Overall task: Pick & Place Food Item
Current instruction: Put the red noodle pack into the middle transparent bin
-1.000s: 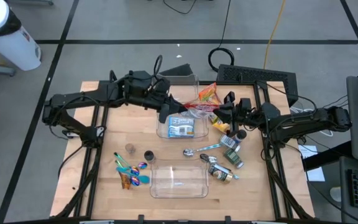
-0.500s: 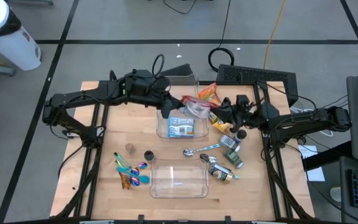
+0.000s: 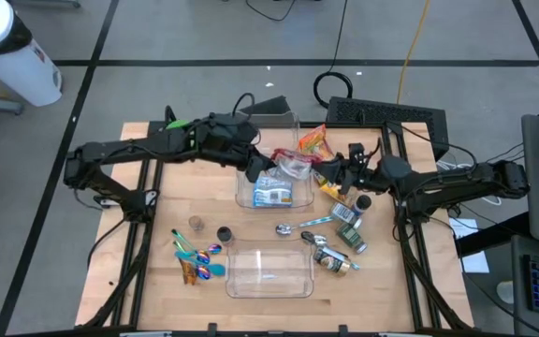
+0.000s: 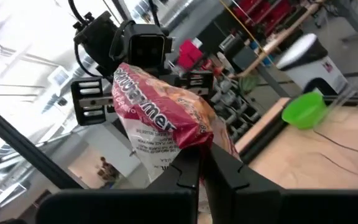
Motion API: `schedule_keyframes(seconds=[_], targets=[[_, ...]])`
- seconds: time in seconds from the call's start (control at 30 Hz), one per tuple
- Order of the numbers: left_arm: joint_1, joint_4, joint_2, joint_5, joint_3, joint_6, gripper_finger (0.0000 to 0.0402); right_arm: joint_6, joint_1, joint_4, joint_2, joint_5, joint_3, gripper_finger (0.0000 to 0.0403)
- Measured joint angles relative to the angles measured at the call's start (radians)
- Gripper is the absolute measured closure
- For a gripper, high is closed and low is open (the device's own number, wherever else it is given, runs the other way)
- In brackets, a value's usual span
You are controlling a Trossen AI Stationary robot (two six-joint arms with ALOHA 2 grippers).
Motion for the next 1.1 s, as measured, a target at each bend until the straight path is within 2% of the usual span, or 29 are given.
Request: schedule_keyframes(seconds=[0.27, 0.53, 0.67, 1.1], targets=[[0.011, 0.206, -0.006, 0.041, -0.174, -0.069, 0.0401, 0.041, 0.0, -0.155, -0.001, 0.021, 0.0, 0.0403], [0.013, 0.227, -0.006, 0.04, -0.246, -0.083, 0.0401, 0.089, -0.033, -0.247, 0.014, 0.015, 0.0, 0.0403], [0.014, 0.224, -0.005, 0.039, -0.261, -0.082, 0.0401, 0.12, -0.058, -0.221, 0.067, -0.033, 0.001, 0.0403], [0.069, 0.22, -0.028, 0.06, -0.394, -0.085, 0.0401, 0.156, -0.059, -0.157, 0.234, -0.06, 0.002, 0.0403]])
